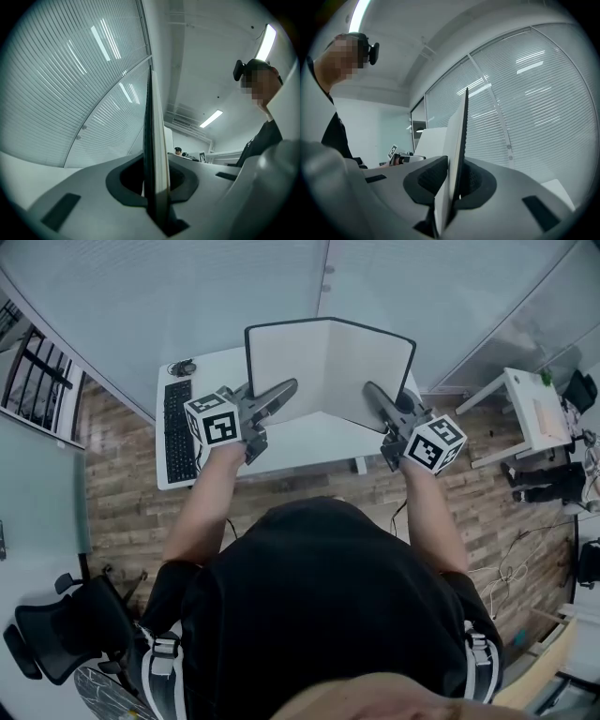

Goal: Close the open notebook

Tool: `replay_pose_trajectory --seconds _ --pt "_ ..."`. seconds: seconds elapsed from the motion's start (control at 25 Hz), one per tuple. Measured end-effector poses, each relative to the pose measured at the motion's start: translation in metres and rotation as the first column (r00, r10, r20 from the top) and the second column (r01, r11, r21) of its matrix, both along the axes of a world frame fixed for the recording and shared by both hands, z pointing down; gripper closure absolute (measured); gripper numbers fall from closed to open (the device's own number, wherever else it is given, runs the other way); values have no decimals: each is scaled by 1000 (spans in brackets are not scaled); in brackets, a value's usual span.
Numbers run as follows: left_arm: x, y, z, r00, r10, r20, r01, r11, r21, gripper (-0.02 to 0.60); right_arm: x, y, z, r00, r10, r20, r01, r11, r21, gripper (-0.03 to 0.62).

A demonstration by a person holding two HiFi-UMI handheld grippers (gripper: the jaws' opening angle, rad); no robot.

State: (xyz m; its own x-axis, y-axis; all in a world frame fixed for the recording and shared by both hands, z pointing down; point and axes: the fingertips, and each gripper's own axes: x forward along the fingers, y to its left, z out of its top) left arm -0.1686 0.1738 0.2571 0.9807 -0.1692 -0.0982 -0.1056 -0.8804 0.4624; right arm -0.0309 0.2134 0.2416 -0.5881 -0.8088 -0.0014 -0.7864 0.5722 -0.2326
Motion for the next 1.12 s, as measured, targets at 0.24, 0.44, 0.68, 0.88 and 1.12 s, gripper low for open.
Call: replay_pose_trajectory --seconds 0.24,0.44,0.68,0.88,1.12 --pt "14 -12 9 1000 -1 14 1 1000 -14 523 3 -4 6 999 -48 -10 48 999 -5 523" --pt "22 -13 11 999 3 33 -3 1000 5 522 15 -10 17 1000 -26 -16 25 999 -42 525" --pt "34 -20 12 999 8 53 -8 1000 4 522 31 -20 23 1000 -23 12 24 998 -66 525" --pt "42 -28 6 998 -2 65 1 1000 25 522 38 -28 19 999 -32 10 32 998 -57 530" --pt "57 -43 8 998 -11 68 10 1000 11 522 54 -46 22 999 -43 25 44 996 -73 533"
